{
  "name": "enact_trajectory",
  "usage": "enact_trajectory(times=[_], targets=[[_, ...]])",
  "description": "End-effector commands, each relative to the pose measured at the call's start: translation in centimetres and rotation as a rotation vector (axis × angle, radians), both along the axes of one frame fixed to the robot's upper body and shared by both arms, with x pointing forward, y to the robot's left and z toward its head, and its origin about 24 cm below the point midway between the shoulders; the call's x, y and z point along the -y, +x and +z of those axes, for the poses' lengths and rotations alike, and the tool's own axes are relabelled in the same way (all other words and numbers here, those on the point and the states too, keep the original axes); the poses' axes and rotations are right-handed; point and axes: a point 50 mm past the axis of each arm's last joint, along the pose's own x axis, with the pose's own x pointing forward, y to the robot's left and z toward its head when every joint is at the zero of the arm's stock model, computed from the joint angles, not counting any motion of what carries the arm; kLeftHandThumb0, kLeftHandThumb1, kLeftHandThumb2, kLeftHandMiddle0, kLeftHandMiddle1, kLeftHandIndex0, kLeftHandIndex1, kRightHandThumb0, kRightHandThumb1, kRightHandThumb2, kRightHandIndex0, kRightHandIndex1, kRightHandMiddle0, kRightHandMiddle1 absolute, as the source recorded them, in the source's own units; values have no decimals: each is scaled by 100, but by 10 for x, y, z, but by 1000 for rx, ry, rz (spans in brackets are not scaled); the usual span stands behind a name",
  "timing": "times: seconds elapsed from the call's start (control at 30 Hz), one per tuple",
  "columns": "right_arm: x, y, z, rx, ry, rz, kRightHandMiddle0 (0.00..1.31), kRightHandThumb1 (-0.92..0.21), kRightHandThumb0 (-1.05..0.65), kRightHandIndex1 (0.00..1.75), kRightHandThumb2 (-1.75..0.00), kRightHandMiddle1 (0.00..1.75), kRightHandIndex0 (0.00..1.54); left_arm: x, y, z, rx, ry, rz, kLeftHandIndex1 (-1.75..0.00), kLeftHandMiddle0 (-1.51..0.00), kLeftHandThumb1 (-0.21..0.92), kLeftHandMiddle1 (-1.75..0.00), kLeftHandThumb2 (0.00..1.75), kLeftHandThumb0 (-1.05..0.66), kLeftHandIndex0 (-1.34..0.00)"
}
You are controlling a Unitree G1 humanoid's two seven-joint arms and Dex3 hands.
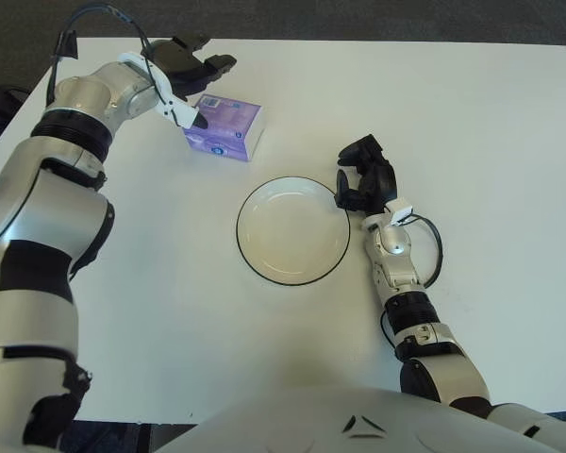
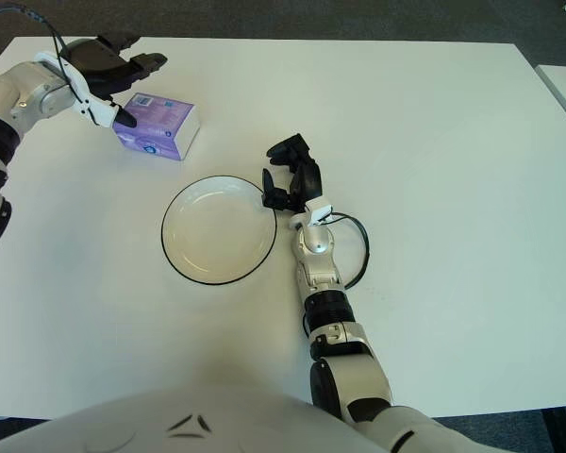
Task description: Put the tissue paper into the plate.
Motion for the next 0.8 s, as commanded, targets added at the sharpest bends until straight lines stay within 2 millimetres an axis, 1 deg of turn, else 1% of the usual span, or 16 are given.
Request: enact_trajectory(times=[0.0,0.13,0.33,0.53,0.77], targets=[[9,-27,-59,-249,3,-36,38,-39,-1,170,-119,162,61,3,2,-4,-117,57,73,0,0,92,0,11,-105,0],[9,-27,-59,-245,6,-35,38,-39,-1,170,-119,163,62,3,2,-4,-152,60,96,0,0,89,0,7,-105,0],[9,-29,-59,-241,6,-34,38,-39,-1,169,-119,163,62,3,3,-5,-152,70,118,0,0,84,0,3,-105,0],[9,-29,-59,-242,11,-29,37,-40,-1,169,-117,163,60,5,4,-6,-156,74,134,0,0,82,0,2,-105,0],[11,-30,-59,-238,11,-38,37,-41,-1,169,-117,163,60,8,4,-13,-206,45,143,0,0,81,0,1,-104,0]])
